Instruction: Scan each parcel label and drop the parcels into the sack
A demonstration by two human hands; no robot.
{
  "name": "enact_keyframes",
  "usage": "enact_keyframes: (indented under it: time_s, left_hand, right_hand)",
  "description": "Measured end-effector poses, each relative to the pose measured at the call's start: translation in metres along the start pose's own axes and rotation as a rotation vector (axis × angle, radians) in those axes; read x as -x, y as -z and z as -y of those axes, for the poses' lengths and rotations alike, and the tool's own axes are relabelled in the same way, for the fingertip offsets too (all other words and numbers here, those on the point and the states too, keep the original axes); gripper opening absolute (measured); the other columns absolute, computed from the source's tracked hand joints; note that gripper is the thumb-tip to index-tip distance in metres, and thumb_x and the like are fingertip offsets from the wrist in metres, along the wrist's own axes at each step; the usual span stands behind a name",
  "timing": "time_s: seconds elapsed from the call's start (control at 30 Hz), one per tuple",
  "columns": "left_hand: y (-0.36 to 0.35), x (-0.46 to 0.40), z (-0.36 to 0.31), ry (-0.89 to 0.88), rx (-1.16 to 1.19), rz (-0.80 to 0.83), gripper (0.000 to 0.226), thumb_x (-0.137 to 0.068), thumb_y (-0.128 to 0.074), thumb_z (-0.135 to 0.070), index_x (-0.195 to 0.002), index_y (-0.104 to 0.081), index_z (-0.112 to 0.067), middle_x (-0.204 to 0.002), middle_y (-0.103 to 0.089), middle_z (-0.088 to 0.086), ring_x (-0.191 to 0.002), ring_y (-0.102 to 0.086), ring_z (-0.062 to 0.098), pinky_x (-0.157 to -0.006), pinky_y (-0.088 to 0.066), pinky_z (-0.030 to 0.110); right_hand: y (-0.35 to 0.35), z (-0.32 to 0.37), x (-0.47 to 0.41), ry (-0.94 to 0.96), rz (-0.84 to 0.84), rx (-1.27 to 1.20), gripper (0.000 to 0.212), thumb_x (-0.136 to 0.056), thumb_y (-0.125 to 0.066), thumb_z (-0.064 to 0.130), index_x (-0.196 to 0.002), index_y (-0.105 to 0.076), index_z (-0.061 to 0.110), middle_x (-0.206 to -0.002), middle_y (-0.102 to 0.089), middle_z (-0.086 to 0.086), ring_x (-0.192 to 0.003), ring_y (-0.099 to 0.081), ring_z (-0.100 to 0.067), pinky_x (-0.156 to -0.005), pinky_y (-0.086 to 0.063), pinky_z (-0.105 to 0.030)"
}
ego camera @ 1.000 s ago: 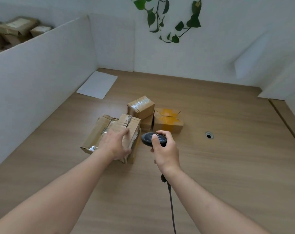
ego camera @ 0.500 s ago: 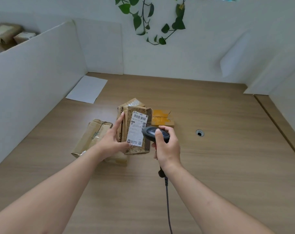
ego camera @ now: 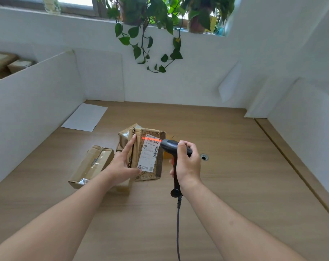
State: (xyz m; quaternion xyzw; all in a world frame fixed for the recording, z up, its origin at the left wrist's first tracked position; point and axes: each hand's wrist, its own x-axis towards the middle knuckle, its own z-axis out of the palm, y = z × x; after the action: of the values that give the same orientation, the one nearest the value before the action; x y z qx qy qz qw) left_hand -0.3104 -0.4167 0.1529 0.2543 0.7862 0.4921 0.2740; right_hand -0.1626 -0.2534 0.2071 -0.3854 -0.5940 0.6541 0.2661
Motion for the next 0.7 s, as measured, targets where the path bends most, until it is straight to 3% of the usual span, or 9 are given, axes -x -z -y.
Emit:
enact_keyframes:
  time_s: [0.17, 0.27, 0.4, 0.43, 0.53, 0.6, 0.7]
  left_hand:
    - [-0.005, 0.017, -0.012, -0.010, -0.019, -0.013, 0.125, -0.070, -0.086, -0.015, -0.143, -0.010, -0.083, -0.147, -0.044, 0.008, -0.119, -0.065, 0.031, -0.094, -0.061, 0.050]
    - [-0.011, 0.032, -0.021, -0.019, -0.046, -0.027, 0.123, -0.069, -0.085, -0.019, -0.142, -0.011, -0.083, -0.144, -0.046, 0.008, -0.117, -0.066, 0.029, -0.093, -0.062, 0.045]
    - [-0.021, 0.056, -0.033, -0.021, -0.064, -0.039, 0.122, -0.080, -0.084, -0.009, -0.148, -0.010, -0.078, -0.143, -0.048, 0.007, -0.108, -0.069, 0.020, -0.070, -0.058, 0.014]
    - [-0.024, 0.063, -0.037, -0.026, -0.071, -0.056, 0.119, -0.082, -0.083, -0.008, -0.150, -0.012, -0.075, -0.142, -0.050, 0.006, -0.107, -0.069, 0.018, -0.067, -0.057, 0.012]
    - [-0.038, 0.084, -0.052, -0.050, -0.060, -0.124, 0.103, -0.089, -0.080, -0.012, -0.155, -0.022, -0.066, -0.137, -0.059, 0.002, -0.108, -0.071, 0.016, -0.076, -0.062, 0.023]
    - [-0.049, 0.105, -0.063, -0.068, -0.066, -0.184, 0.089, -0.092, -0.078, -0.019, -0.152, -0.032, -0.064, -0.138, -0.062, -0.001, -0.113, -0.070, 0.014, -0.088, -0.064, 0.034]
    - [-0.071, 0.139, -0.073, -0.066, -0.161, -0.315, 0.073, -0.091, -0.078, -0.034, -0.146, -0.042, -0.065, -0.137, -0.062, -0.006, -0.114, -0.067, 0.011, -0.094, -0.061, 0.041]
  right_hand:
    - [0.015, 0.008, 0.016, 0.006, -0.017, 0.013, 0.013, -0.104, -0.057, 0.042, -0.101, -0.065, 0.033, -0.089, -0.073, -0.017, -0.051, -0.056, -0.022, -0.042, -0.043, -0.027]
    - [0.025, 0.012, 0.027, 0.021, -0.014, -0.006, 0.012, -0.103, -0.058, 0.043, -0.097, -0.066, 0.035, -0.096, -0.075, -0.019, -0.052, -0.057, -0.021, -0.045, -0.046, -0.030]
    - [0.044, 0.019, 0.043, 0.050, 0.027, -0.019, 0.012, -0.103, -0.058, 0.043, -0.101, -0.067, 0.035, -0.101, -0.075, -0.018, -0.055, -0.061, -0.020, -0.044, -0.047, -0.030]
    - [0.050, 0.021, 0.047, 0.062, 0.041, -0.010, 0.011, -0.104, -0.058, 0.042, -0.104, -0.066, 0.034, -0.101, -0.076, -0.016, -0.057, -0.062, -0.020, -0.043, -0.047, -0.029]
    - [0.069, 0.022, 0.057, 0.145, 0.099, 0.021, 0.009, -0.101, -0.061, 0.040, -0.106, -0.066, 0.036, -0.097, -0.074, -0.007, -0.066, -0.067, -0.021, -0.046, -0.055, -0.038]
    - [0.083, 0.021, 0.065, 0.207, 0.145, 0.061, 0.013, -0.092, -0.062, 0.050, -0.102, -0.067, 0.042, -0.092, -0.073, -0.001, -0.069, -0.068, -0.019, -0.059, -0.064, -0.052]
    - [0.103, 0.016, 0.079, 0.247, 0.245, 0.125, 0.018, -0.087, -0.059, 0.057, -0.101, -0.064, 0.047, -0.095, -0.073, 0.007, -0.076, -0.070, -0.020, -0.072, -0.064, -0.058]
